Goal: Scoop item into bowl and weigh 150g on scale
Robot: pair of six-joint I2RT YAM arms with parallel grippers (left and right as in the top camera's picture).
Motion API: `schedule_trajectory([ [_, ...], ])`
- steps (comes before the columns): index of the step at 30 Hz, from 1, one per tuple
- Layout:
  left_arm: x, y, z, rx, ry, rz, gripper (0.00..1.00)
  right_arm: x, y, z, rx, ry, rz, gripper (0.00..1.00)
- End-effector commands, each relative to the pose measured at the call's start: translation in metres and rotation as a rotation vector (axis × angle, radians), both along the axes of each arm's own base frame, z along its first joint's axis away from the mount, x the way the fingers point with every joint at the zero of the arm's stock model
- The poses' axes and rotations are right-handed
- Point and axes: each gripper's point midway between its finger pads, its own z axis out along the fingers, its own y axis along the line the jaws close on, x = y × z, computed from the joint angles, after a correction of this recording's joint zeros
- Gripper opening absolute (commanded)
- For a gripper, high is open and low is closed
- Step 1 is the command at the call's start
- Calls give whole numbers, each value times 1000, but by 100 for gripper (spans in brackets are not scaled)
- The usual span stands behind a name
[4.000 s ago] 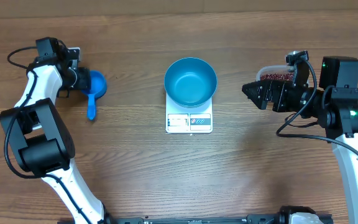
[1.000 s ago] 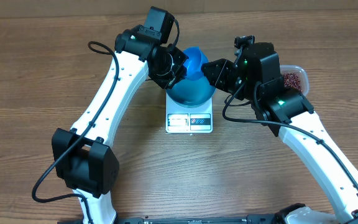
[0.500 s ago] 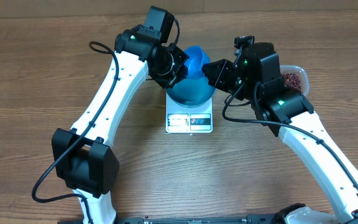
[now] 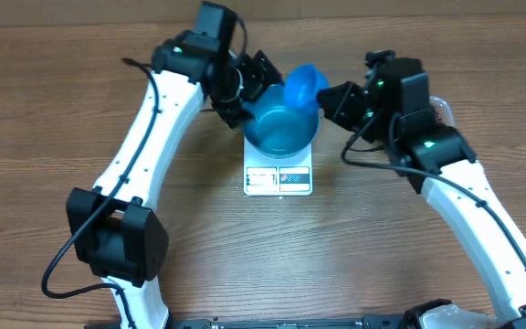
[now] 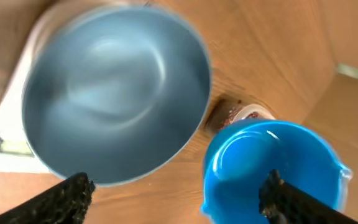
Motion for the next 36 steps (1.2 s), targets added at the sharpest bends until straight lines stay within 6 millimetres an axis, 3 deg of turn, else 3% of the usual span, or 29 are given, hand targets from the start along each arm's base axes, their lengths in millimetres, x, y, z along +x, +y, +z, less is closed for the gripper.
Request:
schedule_trajectory([
  [1,16,19,60,9,-289,-186,87,3,-42,35,15,-85,-53,4],
  [2,17,24,75,39,-372,-243,86,0,-57,43,12,-99,-72,4],
  [6,6,32,95,148,-475,-332,74,-15,-93,59,6,-126,-108,4],
  [7,0,32,96,179,-486,-358,67,-21,-104,64,-1,-140,-102,4],
  [10,-26,29,101,256,-488,-429,32,-44,-135,72,-16,-146,-131,4],
  [12,-44,33,104,335,-471,-440,21,-60,-155,73,-39,-140,-168,4],
  [13,-52,34,106,363,-465,-445,9,-68,-162,73,-55,-134,-185,4],
  [14,-63,34,106,379,-449,-460,4,-82,-171,71,-81,-119,-201,4],
  [18,-91,24,86,378,-347,-531,4,-107,-168,63,-132,-85,-167,4],
  [27,-131,-9,12,395,-205,-644,4,-118,-162,46,-134,-12,-122,4],
  [32,-167,-9,-1,483,-315,-551,4,-121,-161,44,-140,-1,-110,3],
  [33,-169,-10,-3,480,-337,-538,5,-121,-161,43,-147,-2,-104,4],
  [36,-162,-26,-37,460,-461,-511,4,-124,-161,40,-163,5,-88,4],
])
